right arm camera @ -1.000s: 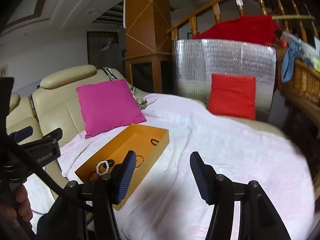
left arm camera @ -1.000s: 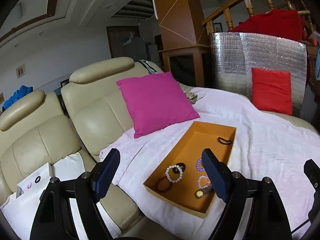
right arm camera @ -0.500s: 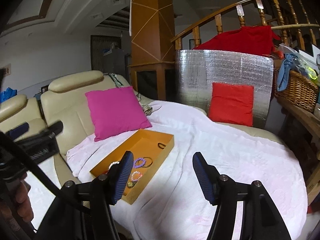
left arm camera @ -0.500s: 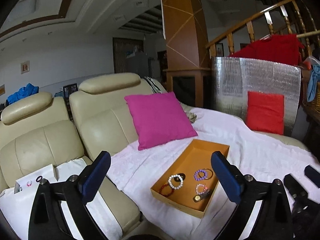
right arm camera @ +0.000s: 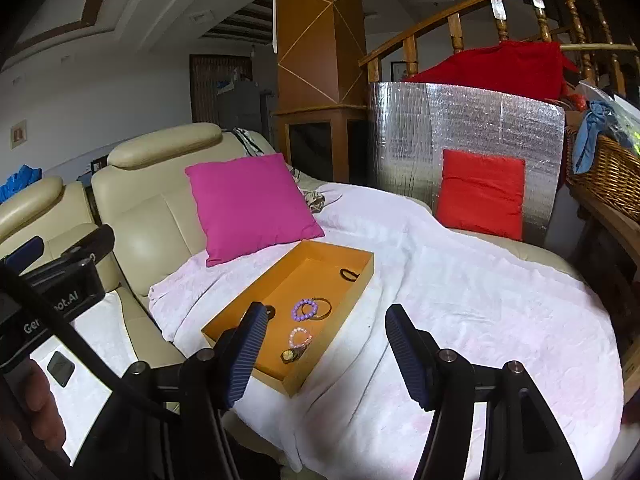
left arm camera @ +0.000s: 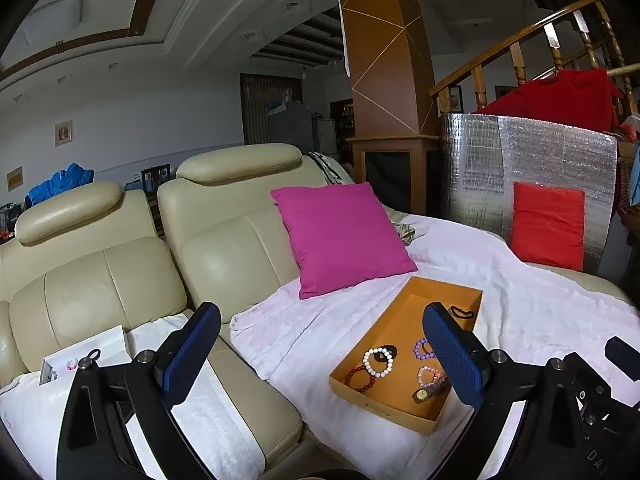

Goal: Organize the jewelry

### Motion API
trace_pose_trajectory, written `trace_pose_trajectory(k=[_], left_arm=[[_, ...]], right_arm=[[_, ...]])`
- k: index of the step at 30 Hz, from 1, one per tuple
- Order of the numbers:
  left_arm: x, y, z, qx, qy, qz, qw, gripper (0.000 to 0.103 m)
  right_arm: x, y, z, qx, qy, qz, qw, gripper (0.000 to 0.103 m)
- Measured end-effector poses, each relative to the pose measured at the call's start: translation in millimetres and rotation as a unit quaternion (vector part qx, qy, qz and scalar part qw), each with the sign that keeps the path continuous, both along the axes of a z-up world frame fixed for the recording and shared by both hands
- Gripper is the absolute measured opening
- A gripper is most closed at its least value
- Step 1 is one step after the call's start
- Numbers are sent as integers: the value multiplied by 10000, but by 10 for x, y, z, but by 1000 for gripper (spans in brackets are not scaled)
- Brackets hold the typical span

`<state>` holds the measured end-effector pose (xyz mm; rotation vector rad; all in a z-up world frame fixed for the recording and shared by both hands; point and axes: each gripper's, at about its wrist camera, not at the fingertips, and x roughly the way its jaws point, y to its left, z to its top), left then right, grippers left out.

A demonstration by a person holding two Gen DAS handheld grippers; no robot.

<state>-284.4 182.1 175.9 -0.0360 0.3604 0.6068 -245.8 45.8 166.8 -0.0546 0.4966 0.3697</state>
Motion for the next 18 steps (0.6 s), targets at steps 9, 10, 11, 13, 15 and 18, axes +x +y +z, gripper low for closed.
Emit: trace_pose_trajectory(k=[9,10,11,13,15,18], left_arm=[[19,26,-42,7,60,-38,10000,101],[22,31,-45,6,67,-36,10000,101],[24,31,-48,4,69,-31,10000,101],[24,38,-53,0,66,-32,10000,101],[14,47,-56,-6,58,-28,10000,101],[15,64,-58,-12,53,-29,10000,101]], right_arm=[[10,55,-9,-25,11,-14,10000,65],[15,59,-8,-28,13,-19,10000,65],[16,60,-7,-25,17,-25,10000,65],[23,66,-2,-21,23,-43,10000,65],[27,76,5,-19,23,-46,10000,65],[28,99,13,-53,9,-58,10000,65]])
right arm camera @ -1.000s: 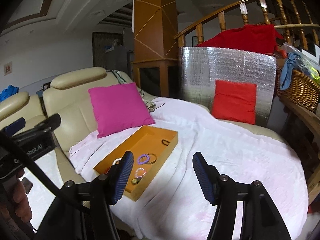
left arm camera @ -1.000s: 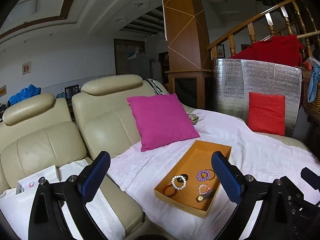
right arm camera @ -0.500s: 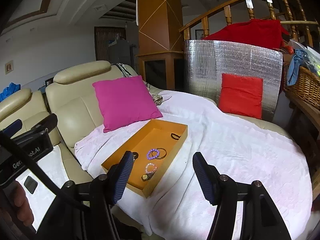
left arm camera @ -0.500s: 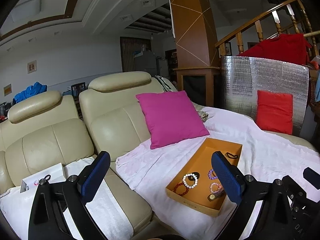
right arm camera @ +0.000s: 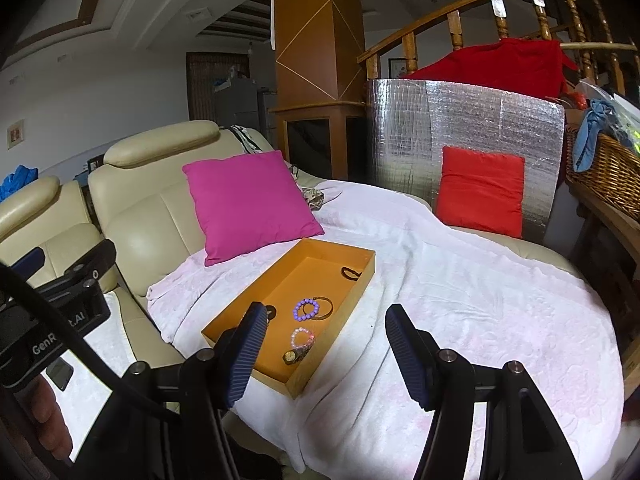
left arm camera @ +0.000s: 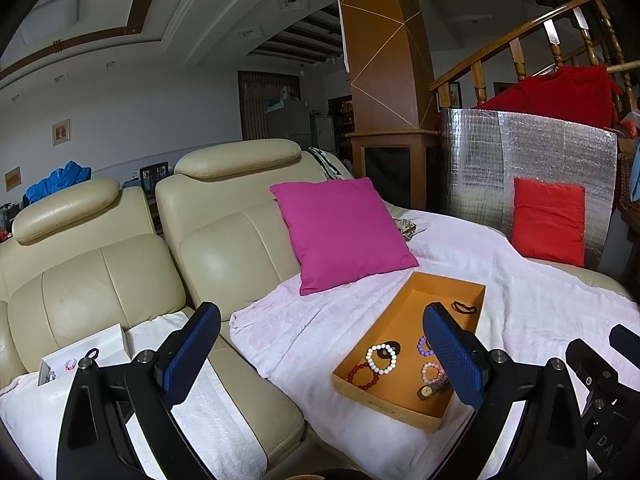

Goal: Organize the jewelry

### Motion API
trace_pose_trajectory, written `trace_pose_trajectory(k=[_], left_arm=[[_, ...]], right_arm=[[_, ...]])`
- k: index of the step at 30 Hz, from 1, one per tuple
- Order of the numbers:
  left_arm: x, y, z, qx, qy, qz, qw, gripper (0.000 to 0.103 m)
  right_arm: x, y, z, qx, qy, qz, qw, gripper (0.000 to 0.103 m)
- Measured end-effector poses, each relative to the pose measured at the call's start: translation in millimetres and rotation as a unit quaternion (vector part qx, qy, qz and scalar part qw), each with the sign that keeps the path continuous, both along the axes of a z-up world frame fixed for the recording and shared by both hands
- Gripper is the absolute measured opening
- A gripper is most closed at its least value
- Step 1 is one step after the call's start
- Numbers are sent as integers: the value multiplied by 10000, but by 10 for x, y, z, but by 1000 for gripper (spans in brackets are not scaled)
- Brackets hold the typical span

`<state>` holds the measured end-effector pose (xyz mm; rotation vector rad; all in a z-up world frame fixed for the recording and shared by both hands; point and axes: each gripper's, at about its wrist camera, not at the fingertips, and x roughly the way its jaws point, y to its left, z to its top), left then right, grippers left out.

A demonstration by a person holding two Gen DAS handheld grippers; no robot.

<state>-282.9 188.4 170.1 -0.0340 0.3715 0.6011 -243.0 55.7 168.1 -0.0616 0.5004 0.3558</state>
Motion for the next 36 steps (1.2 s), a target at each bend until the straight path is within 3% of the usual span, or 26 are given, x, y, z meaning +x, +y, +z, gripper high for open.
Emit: trace_pose_trajectory(k=[36], left_arm=[[172,226,-206,-166,160,47,9997,101]], right_arm=[[283,274,-151,-114,322,-45,9994,65]])
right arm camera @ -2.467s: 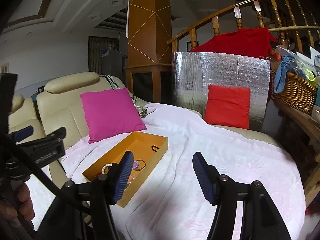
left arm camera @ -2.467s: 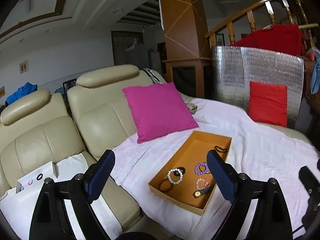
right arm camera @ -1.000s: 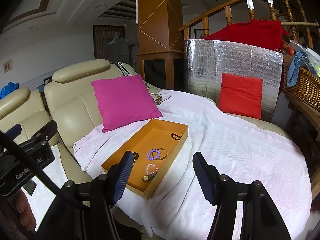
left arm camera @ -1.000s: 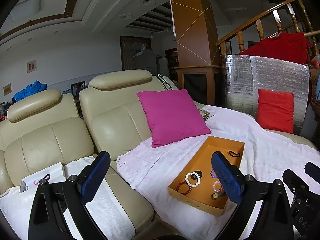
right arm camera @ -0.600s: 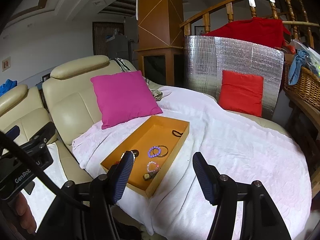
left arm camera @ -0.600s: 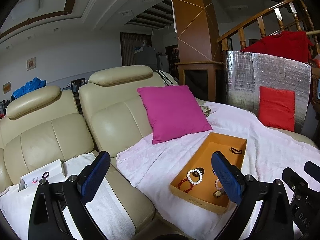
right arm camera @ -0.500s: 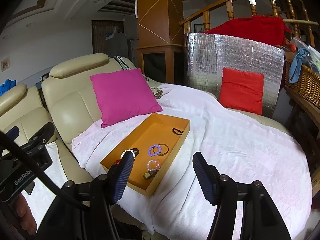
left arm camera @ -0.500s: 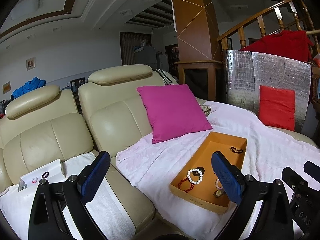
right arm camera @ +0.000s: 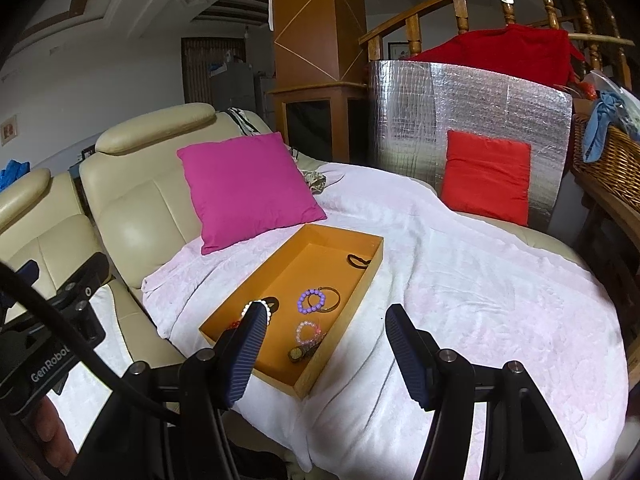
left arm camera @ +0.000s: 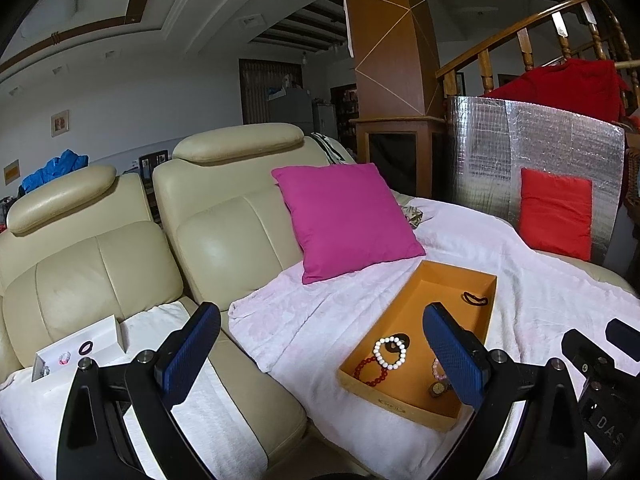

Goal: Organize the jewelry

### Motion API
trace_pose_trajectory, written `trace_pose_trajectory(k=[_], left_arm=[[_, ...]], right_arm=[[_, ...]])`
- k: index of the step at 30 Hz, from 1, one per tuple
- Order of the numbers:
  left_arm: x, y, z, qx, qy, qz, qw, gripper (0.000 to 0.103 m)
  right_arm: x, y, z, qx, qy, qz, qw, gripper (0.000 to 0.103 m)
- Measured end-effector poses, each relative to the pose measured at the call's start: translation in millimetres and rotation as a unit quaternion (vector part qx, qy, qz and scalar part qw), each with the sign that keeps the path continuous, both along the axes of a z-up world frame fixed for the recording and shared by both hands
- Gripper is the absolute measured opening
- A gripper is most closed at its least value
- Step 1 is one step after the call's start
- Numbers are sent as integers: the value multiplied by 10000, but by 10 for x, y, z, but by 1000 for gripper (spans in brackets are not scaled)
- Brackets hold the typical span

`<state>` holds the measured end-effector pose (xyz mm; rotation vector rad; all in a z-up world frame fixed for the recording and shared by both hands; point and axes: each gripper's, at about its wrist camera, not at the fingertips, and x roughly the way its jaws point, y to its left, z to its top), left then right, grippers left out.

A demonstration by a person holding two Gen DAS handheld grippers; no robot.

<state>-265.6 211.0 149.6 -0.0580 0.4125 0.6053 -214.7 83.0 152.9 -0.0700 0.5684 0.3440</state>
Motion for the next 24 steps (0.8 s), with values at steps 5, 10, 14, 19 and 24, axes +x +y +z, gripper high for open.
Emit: trace_pose_trajectory(k=[5,10,14,19,24], left_arm=[[46,61,-26,-58,6,5,10000,101],[109,118,-44,-93,27,26,10000,101],[151,150,-70,-114,64,60,9999,101],[188,174,-103,-123,123,118,9998,101],[218,207,-119,-154,138,149,9997,101]], right_arm=[[66,49,-16,-41,17,2,10000,65],[115,109,-41,-73,42,7,10000,65],[165,163,-60,-118,69,27,9999,65],[248,219,-93,-134,131,60,9998,65],[318,247,-119,-154,177,97,9997,65]])
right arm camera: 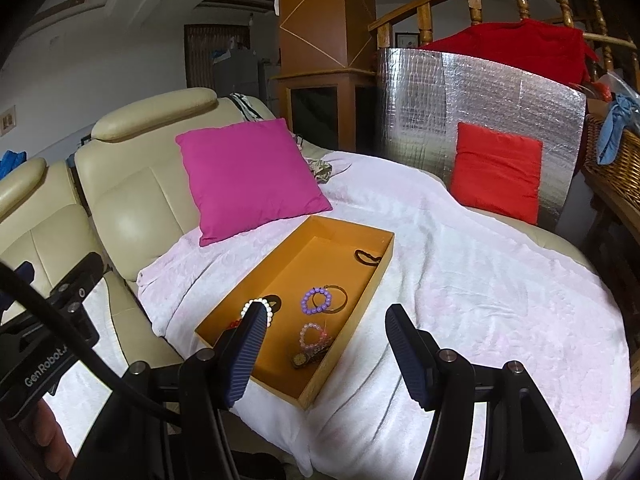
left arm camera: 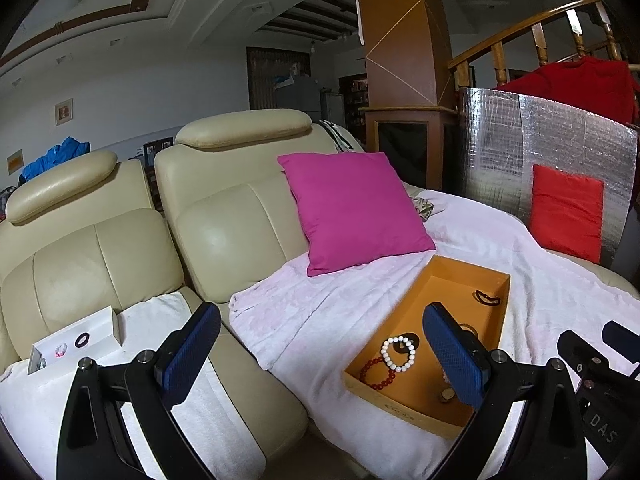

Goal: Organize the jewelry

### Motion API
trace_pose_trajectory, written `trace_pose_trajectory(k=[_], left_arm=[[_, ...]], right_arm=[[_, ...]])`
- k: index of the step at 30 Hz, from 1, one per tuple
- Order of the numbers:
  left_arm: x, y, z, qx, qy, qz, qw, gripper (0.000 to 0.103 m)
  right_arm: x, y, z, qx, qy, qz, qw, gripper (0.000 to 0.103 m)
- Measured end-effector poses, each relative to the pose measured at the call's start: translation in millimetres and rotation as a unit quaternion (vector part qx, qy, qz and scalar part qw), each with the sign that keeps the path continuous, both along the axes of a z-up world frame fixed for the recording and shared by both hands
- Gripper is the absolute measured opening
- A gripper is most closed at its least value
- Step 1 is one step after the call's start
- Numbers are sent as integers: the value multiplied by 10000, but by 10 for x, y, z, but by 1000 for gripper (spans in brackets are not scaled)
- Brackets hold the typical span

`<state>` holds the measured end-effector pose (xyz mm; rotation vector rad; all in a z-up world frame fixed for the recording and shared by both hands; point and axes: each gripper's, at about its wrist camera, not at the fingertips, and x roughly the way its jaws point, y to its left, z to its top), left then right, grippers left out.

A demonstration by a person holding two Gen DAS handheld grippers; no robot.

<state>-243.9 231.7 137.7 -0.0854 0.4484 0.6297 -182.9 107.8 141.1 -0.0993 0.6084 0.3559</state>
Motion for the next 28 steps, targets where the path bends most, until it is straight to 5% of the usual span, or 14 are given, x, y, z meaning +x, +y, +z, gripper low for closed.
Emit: trace_pose_trajectory(k=[23,28], left_arm=[[233,30,-129,40,135,14,9999,101],[539,-511,-131,213,124,-882,9958,101]], right_arm=[[262,113,-179,-2,164,-19,9999,65],[431,-496,-212,322,121,-629,9974,65]])
